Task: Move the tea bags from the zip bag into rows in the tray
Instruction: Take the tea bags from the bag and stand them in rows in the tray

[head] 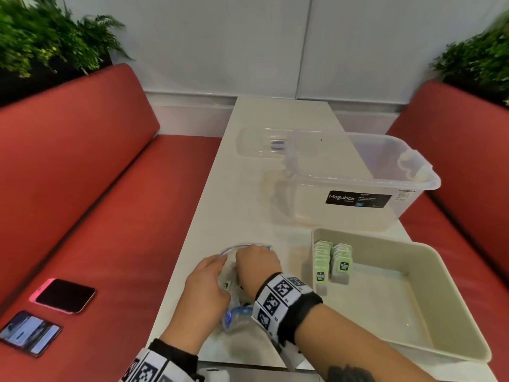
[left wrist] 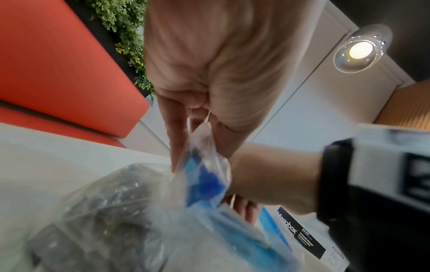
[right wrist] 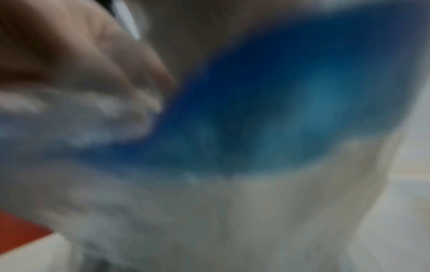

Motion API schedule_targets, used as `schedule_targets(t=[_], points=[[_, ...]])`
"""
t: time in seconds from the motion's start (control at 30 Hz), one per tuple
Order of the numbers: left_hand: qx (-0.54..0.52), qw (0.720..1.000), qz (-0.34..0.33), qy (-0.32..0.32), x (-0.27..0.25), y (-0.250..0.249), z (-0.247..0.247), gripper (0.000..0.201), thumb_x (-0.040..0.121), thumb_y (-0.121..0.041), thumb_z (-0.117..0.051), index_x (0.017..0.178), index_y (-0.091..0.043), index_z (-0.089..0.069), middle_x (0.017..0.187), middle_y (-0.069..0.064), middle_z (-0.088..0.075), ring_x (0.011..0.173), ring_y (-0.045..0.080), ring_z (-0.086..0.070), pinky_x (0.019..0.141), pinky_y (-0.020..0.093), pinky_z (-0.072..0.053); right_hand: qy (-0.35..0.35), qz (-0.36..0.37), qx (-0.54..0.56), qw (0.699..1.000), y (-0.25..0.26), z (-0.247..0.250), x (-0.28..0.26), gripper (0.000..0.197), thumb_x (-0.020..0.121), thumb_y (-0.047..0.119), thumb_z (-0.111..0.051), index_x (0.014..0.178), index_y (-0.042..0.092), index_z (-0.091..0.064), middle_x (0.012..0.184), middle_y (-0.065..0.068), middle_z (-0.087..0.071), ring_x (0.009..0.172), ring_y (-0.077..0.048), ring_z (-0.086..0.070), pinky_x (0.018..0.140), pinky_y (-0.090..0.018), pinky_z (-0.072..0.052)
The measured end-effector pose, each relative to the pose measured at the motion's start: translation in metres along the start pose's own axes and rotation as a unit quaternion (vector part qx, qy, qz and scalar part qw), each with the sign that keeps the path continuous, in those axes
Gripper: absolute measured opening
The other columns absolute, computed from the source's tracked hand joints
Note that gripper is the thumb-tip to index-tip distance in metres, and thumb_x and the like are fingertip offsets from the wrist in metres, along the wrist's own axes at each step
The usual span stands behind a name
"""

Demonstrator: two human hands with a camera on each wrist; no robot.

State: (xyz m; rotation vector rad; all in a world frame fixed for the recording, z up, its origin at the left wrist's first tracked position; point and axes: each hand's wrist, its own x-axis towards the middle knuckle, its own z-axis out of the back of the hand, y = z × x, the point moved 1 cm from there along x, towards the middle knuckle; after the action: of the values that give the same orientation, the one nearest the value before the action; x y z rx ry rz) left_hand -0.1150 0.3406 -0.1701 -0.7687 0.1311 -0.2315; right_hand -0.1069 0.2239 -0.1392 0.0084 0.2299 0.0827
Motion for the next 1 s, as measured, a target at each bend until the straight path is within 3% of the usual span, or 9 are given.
schedule_targets(t=[0.13, 0.3, 0.43, 0.5, 0.57, 0.67, 0.77, 0.87, 1.0], points=[[0.0, 1.0, -0.003, 0.004, 0.006, 0.001, 0.004, 0.065, 0.077, 0.005, -0.058, 0.137, -0.014, -0.045, 0.141, 0.001, -0.042, 0.125, 0.015, -0.045, 0.099, 0.01, -0.025, -0.066, -0.029, 0.055, 0.996, -0.011, 0.013, -0.014, 0.025, 0.089, 0.005, -0.048, 0.104, 0.011, -0.066, 0.105, -0.009, -0.066, 0.097, -0.029, -0.062, 0.071, -0.03, -0.044], [0.004, 1.0, -0.017, -0.023, 0.007, -0.005, 0.006, 0.043, 0.087, -0.004, -0.053, 0.128, -0.019, -0.054, 0.147, 0.001, -0.035, 0.134, 0.016, -0.034, 0.103, 0.017, -0.021, -0.115, -0.066, 0.289, 0.948, -0.04, 0.036, -0.04, 0.023, 0.084, 0.039, -0.063, 0.102, 0.028, -0.072, 0.087, 0.003, -0.07, 0.085, -0.016, -0.063, 0.071, -0.025, -0.047], [-0.149, 0.981, -0.023, -0.122, 0.0, -0.029, 0.016, 0.02, 0.096, -0.02, -0.044, 0.109, -0.021, -0.059, 0.123, 0.001, -0.057, 0.109, 0.014, -0.053, 0.093, 0.026, -0.037, -0.218, -0.001, 0.379, 0.899, -0.051, 0.045, -0.054, 0.017, 0.084, 0.036, -0.064, 0.099, 0.036, -0.073, 0.083, 0.011, -0.07, 0.077, -0.005, -0.062, 0.068, -0.022, -0.046], [-0.358, 0.932, 0.048, -0.019, -0.002, -0.048, 0.018, 0.034, 0.098, -0.041, -0.036, 0.102, -0.021, -0.063, 0.11, 0.003, -0.068, 0.098, 0.015, -0.063, 0.088, 0.033, -0.048, -0.298, 0.039, 0.287, 0.91, -0.052, 0.044, -0.061, 0.023, 0.083, 0.032, -0.063, 0.101, 0.043, -0.07, 0.072, 0.011, -0.062, 0.066, -0.006, -0.058, 0.056, -0.02, -0.04], [-0.505, 0.849, 0.103, 0.115, -0.001, -0.062, 0.017, 0.055, 0.091, -0.052, -0.029, 0.109, -0.013, -0.064, 0.107, 0.01, -0.07, 0.098, 0.023, -0.065, 0.089, 0.041, -0.051, -0.35, 0.07, 0.172, 0.918, -0.052, 0.04, -0.067, 0.03, 0.075, 0.028, -0.06, 0.097, 0.045, -0.07, 0.062, 0.011, -0.053, 0.052, -0.006, -0.049, 0.048, -0.015, -0.024], [-0.577, 0.794, 0.096, 0.166, 0.002, -0.073, 0.016, 0.049, 0.091, -0.034, -0.038, 0.119, 0.0, -0.057, 0.116, 0.018, -0.066, 0.1, 0.028, -0.064, 0.089, 0.046, -0.051, -0.4, 0.122, 0.113, 0.901, -0.056, 0.031, -0.072, 0.034, 0.073, 0.024, -0.054, 0.098, 0.041, -0.07, 0.066, 0.013, -0.053, 0.057, -0.006, -0.039, 0.054, -0.016, -0.025], [-0.562, 0.811, 0.072, 0.146, 0.008, -0.074, 0.009, 0.039, 0.092, -0.023, -0.04, 0.121, -0.001, -0.054, 0.119, 0.015, -0.065, 0.098, 0.026, -0.066, 0.078, 0.041, -0.058, -0.388, 0.148, 0.137, 0.9, -0.068, 0.027, -0.077, 0.032, 0.074, 0.025, -0.05, 0.096, 0.038, -0.071, 0.075, 0.013, -0.059, 0.07, -0.005, -0.042, 0.053, -0.02, -0.037], [-0.527, 0.838, 0.044, 0.135, 0.01, -0.077, 0.001, 0.039, 0.086, -0.024, -0.048, 0.12, -0.007, -0.054, 0.113, 0.011, -0.068, 0.093, 0.023, -0.067, 0.07, 0.036, -0.057, -0.359, 0.092, 0.273, 0.888, -0.081, 0.031, -0.083, 0.026, 0.074, 0.03, -0.051, 0.09, 0.035, -0.071, 0.081, 0.015, -0.057, 0.063, 0.002, -0.044, 0.057, -0.021, -0.043], [-0.464, 0.878, 0.013, 0.121, 0.009, -0.091, -0.008, 0.021, 0.092, -0.012, -0.05, 0.111, -0.017, -0.056, 0.095, 0.005, -0.071, 0.088, 0.019, -0.069, 0.067, 0.033, -0.056, -0.297, 0.037, 0.344, 0.89, -0.098, 0.044, -0.076, 0.022, 0.089, 0.033, -0.056, 0.11, 0.033, -0.065, 0.094, 0.018, -0.052, 0.068, 0.011, -0.046, 0.067, -0.012, -0.038]])
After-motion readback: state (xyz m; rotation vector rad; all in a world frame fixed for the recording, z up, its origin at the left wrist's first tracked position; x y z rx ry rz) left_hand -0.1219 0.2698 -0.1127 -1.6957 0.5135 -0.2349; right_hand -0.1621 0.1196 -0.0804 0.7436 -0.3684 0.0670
